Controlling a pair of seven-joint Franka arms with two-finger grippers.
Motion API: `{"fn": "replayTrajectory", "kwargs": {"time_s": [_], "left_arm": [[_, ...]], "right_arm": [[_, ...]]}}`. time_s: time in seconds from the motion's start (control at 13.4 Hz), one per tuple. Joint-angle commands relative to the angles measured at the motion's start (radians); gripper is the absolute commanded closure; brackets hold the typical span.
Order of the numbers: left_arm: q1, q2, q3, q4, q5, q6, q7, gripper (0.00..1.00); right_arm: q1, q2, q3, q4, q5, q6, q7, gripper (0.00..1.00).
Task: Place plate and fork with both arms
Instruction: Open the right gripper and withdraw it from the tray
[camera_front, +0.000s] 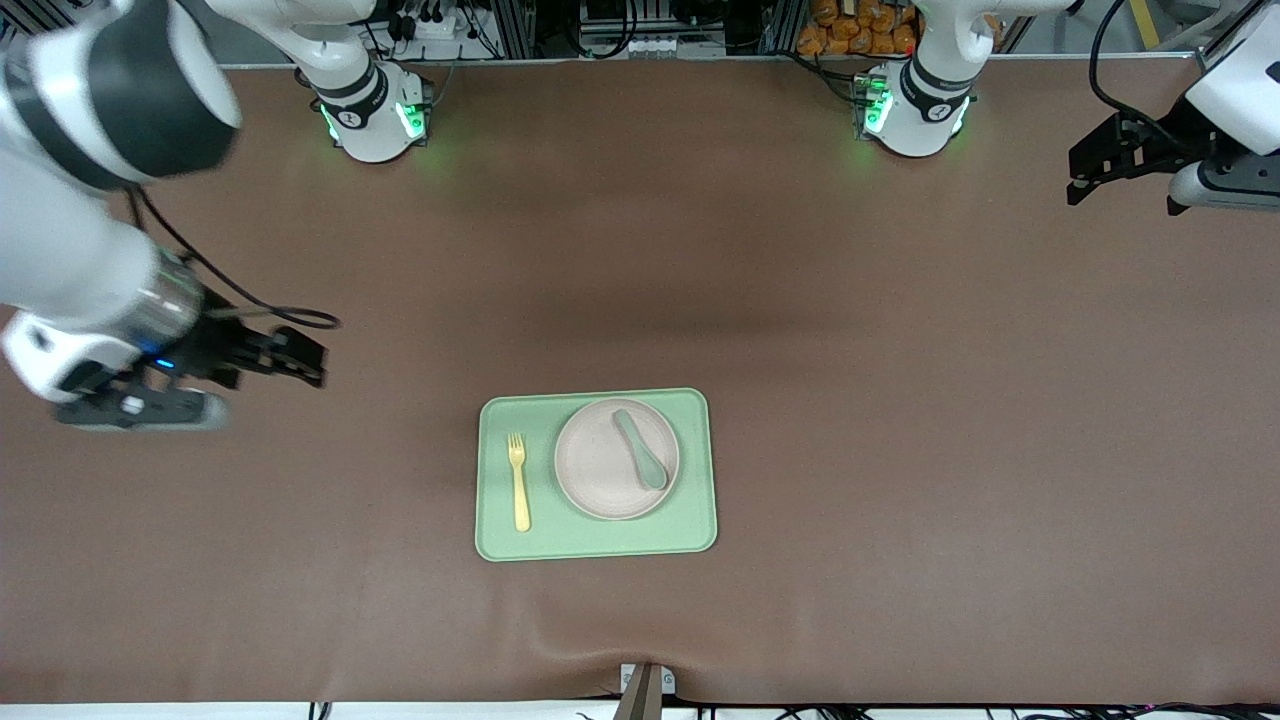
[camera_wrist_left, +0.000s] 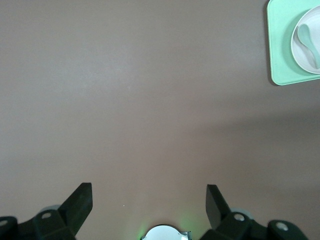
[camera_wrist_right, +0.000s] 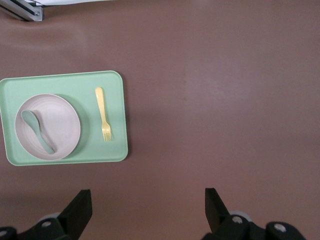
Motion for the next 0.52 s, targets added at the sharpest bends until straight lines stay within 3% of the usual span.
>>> {"fn": "replayTrajectory", "kwargs": {"time_s": [0.0,0.22,0.45], "left_arm": [[0.003,-0.001,0.001,0.011,-0.016,-0.01,0.006,0.0],[0.005,-0.001,0.001,0.011,-0.016,-0.01,0.008,0.0],[0.006,-0.001,0.001,0.011,-0.016,-0.01,0.008,0.0]], "right_arm": [[0.009,-0.153,-0.11,-0.119,0.046,-0.036,-0.114,0.0],[0.009,-0.311,-0.163,-0.303,0.046,-0.01,-0.125,0.0],[0.009,-0.497,-0.201,-0.599,0.046,0.155,-0.166,0.0]]}}
